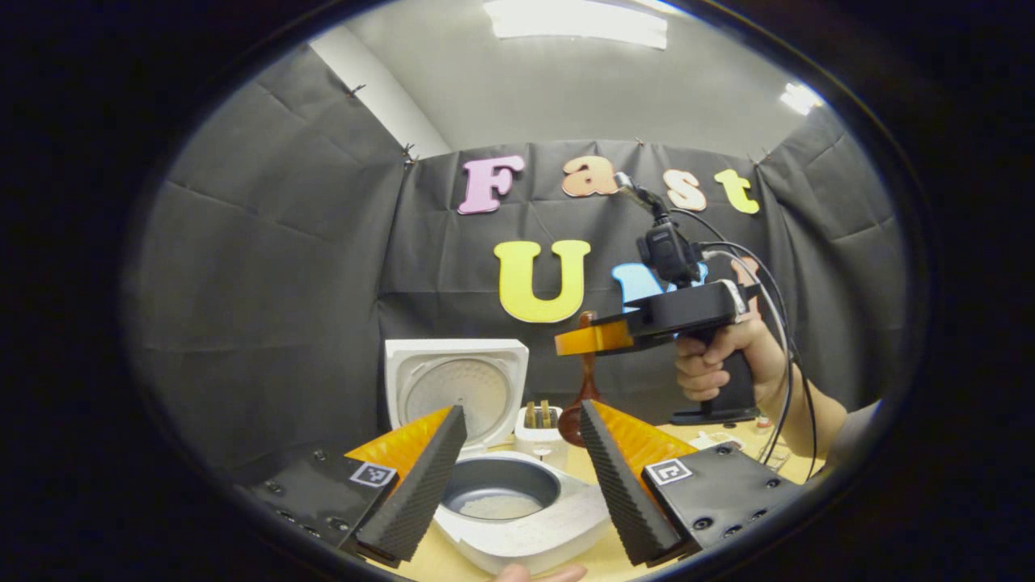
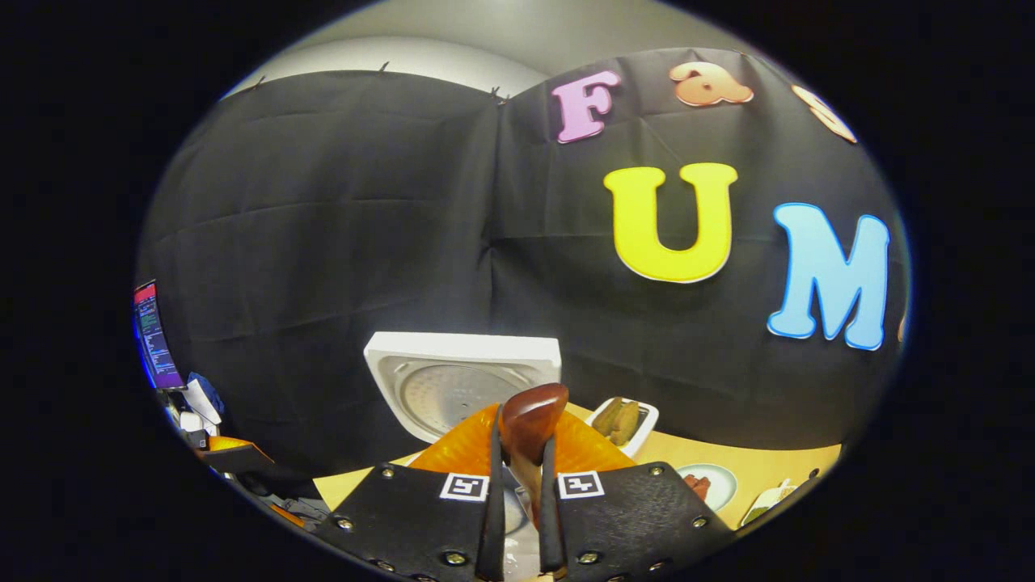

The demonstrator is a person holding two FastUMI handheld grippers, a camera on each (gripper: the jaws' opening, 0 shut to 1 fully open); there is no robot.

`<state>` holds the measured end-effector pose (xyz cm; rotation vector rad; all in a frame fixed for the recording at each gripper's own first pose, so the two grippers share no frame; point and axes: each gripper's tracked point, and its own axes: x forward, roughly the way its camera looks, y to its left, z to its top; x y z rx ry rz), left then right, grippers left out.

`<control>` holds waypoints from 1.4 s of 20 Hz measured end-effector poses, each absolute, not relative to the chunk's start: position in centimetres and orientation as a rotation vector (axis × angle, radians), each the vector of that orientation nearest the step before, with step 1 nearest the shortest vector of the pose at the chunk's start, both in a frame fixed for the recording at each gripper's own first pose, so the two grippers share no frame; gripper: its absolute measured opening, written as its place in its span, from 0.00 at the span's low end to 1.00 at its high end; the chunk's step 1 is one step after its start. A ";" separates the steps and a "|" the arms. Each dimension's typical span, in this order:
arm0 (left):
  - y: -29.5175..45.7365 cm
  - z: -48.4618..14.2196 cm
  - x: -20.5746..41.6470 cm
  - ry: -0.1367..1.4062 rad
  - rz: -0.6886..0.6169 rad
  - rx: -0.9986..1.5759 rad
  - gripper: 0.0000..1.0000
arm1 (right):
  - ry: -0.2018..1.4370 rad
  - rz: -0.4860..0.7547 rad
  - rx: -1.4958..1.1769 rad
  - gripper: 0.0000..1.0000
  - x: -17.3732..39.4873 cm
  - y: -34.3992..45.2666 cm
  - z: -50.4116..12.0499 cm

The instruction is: Close the left gripper, press the button to open the rice cooker; take a wooden spoon from the chopstick holder with the right hand, scoop a spoonful of rice and pour it into the rice cooker, then put the wooden spoon back into the chopstick holder.

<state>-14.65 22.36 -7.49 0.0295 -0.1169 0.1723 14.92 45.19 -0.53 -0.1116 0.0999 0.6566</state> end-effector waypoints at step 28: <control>16.6 -7.9 -7.4 -0.118 0.027 -0.023 0.93 | 0.081 0.297 0.138 0.17 16.8 15.5 -1.5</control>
